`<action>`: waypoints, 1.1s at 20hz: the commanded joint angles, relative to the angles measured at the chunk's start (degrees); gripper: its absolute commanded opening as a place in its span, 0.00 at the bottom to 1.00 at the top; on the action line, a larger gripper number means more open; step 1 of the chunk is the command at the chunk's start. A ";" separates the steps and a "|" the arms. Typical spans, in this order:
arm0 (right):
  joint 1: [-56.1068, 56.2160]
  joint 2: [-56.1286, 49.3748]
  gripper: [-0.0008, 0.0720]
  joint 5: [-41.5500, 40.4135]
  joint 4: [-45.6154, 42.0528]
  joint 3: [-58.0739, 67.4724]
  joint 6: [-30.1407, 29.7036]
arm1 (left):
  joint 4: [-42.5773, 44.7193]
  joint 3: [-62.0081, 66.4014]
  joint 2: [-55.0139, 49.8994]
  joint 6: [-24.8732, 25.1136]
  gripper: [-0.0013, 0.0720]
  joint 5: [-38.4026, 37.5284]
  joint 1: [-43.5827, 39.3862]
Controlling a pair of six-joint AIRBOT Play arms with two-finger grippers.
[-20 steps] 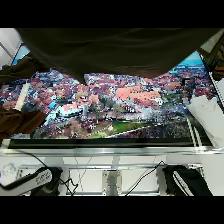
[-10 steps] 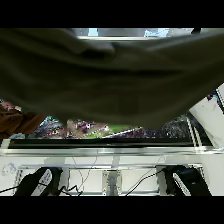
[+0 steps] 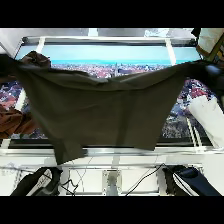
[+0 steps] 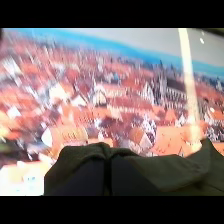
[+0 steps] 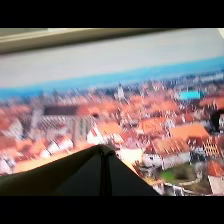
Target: Fold the shirts.
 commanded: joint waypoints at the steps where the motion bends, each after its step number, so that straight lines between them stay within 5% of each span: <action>1: 0.07 -15.69 0.04 -6.64 -1.49 -0.46 1.33 | -5.03 -15.02 -8.07 1.42 0.03 16.00 -2.32; 6: -0.31 -34.21 0.04 -28.81 -1.40 -0.44 12.68 | -6.01 -16.72 -23.91 1.62 0.03 41.79 -7.89; 9: -1.88 -38.86 0.04 -34.69 -1.40 -0.44 18.80 | -6.51 -16.63 -28.65 1.60 0.03 52.96 -8.70; 11: -2.43 -39.30 0.04 -35.98 -1.46 -0.44 19.61 | -6.12 -16.63 -30.32 1.70 0.07 53.88 -8.68; 13: -2.56 -38.97 0.14 -40.28 -1.75 -0.35 18.69 | -6.08 -16.59 -30.42 6.23 0.56 54.53 -8.70; 14: -2.80 -38.73 0.32 -43.95 -1.99 -0.33 18.71 | -6.03 -16.02 -30.40 8.85 0.71 54.71 -8.66; 15: -2.95 -38.42 0.45 -47.63 -1.95 -0.33 18.75 | -6.03 -14.91 -30.38 11.39 0.71 54.38 -8.52; 18: -4.70 -36.20 0.46 -54.60 -1.40 -0.33 19.17 | -5.31 -7.48 -29.14 15.58 0.71 50.45 -7.72; 22: -7.17 -26.91 0.46 -44.26 -2.58 -0.35 17.44 | 8.48 8.98 -22.53 20.50 0.71 34.60 -5.66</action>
